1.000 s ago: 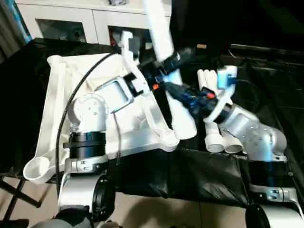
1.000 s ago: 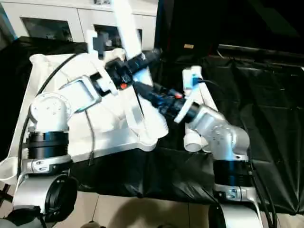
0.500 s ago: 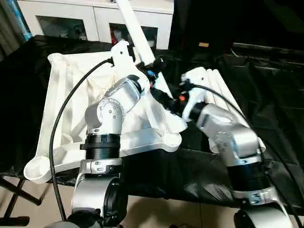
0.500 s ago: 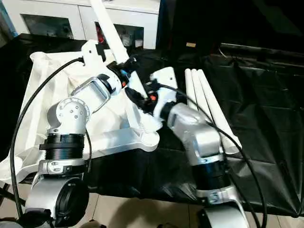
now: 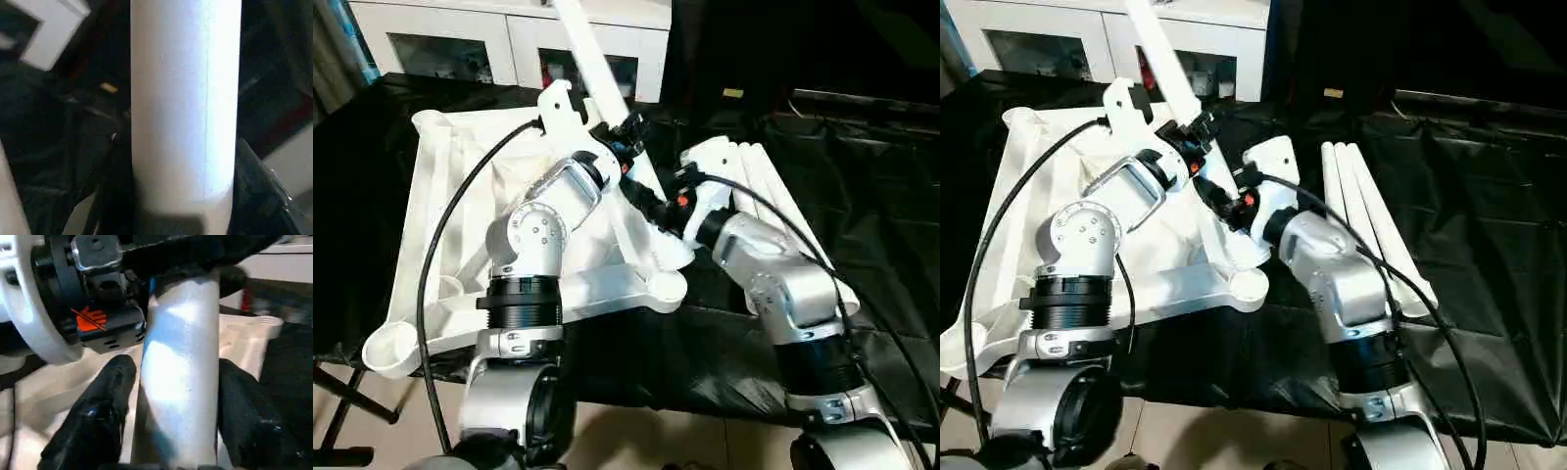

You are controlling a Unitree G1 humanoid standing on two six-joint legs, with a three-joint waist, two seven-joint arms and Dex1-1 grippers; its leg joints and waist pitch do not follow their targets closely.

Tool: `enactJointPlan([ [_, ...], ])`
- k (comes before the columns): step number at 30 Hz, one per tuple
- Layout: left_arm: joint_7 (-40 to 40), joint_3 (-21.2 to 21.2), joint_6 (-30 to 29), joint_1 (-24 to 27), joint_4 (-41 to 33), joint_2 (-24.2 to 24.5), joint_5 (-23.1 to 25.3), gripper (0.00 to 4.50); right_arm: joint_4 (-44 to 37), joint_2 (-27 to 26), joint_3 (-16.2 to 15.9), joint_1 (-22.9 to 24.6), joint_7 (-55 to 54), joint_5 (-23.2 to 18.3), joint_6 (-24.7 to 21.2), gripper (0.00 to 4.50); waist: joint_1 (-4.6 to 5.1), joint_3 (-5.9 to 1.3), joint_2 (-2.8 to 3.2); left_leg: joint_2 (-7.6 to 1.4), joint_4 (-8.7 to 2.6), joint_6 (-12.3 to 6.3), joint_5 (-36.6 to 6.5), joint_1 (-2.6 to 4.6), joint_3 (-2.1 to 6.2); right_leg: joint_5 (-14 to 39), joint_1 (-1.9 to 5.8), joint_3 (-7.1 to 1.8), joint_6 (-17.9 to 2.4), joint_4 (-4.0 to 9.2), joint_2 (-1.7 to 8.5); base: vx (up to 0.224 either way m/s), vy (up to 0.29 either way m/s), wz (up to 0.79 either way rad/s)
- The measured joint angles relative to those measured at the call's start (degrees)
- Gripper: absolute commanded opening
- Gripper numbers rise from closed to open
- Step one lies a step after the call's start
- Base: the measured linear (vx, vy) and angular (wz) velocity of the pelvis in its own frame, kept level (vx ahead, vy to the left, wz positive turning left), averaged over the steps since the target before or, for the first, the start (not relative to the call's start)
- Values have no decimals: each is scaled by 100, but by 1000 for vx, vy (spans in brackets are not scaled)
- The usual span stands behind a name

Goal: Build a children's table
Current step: Pick table leg

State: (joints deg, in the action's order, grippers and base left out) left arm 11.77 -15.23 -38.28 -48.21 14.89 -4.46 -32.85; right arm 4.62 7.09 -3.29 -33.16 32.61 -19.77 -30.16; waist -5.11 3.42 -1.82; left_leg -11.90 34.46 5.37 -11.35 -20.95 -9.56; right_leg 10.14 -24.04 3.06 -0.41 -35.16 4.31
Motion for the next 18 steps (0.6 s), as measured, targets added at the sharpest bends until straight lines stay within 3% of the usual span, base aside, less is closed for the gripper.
enactJointPlan([
  [2,483,119,0,25,3,160,-78,183,-3,256,164,3,545,-398,-232,296,-7,0,0,0,3,-2,0,1,-1,0,1,1,0,0,2,0,0,0],
  [8,1963,558,-111,35,9,696,-279,183,-23,867,257,54,1749,-994,-725,344,3,0,0,0,4,-6,3,-1,-5,-2,3,1,-3,-10,2,0,0,0],
  [18,3598,939,-378,-11,142,1099,-599,183,-10,1473,-94,-69,2912,-1332,-1199,349,-5,-1,2,-2,5,-17,28,5,-6,-16,7,1,-22,-20,4,0,0,0],
])
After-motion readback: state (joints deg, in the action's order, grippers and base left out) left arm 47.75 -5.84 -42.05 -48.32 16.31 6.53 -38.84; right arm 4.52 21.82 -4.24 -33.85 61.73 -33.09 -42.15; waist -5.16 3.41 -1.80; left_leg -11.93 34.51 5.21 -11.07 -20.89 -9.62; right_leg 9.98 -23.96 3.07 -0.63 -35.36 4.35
